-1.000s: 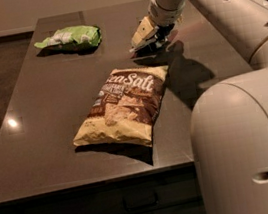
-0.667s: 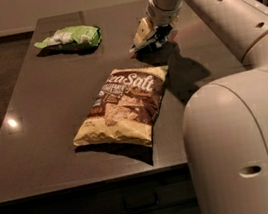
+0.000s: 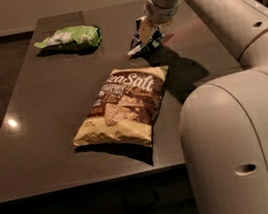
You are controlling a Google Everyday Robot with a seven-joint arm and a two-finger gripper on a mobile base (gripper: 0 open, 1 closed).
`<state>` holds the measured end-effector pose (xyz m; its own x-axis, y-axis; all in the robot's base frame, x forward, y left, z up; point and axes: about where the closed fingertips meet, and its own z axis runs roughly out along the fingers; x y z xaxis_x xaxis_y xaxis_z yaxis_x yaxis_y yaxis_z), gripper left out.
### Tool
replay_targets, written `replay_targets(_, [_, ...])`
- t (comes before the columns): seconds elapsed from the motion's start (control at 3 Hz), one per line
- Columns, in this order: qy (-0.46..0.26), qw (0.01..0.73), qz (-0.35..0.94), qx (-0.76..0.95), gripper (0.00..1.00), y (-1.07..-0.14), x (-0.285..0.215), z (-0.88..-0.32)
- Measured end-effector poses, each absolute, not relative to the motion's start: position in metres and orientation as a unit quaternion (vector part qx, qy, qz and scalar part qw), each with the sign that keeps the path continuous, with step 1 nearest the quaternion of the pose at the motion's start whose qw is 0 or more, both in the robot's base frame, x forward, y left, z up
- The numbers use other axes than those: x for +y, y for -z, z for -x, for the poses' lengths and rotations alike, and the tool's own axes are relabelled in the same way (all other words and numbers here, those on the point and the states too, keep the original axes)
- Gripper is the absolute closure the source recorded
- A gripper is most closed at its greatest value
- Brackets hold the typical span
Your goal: Pick blue chip bag
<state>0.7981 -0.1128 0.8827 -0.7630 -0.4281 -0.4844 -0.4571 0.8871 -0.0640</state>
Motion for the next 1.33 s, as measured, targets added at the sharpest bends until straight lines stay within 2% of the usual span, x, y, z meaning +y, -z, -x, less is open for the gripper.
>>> replay_targets(0.33, [-0.040, 0.268, 0.264, 0.926, 0.89, -0.903, -0.103, -0.792])
replay_targets(0.67, [-0.047, 0.299, 0.290, 0.908, 1.00, -0.939, -0.101, -0.781])
replay_targets(1.33, [-0.051, 0.361, 0.322, 0.874, 1.00, -1.013, -0.120, -0.751])
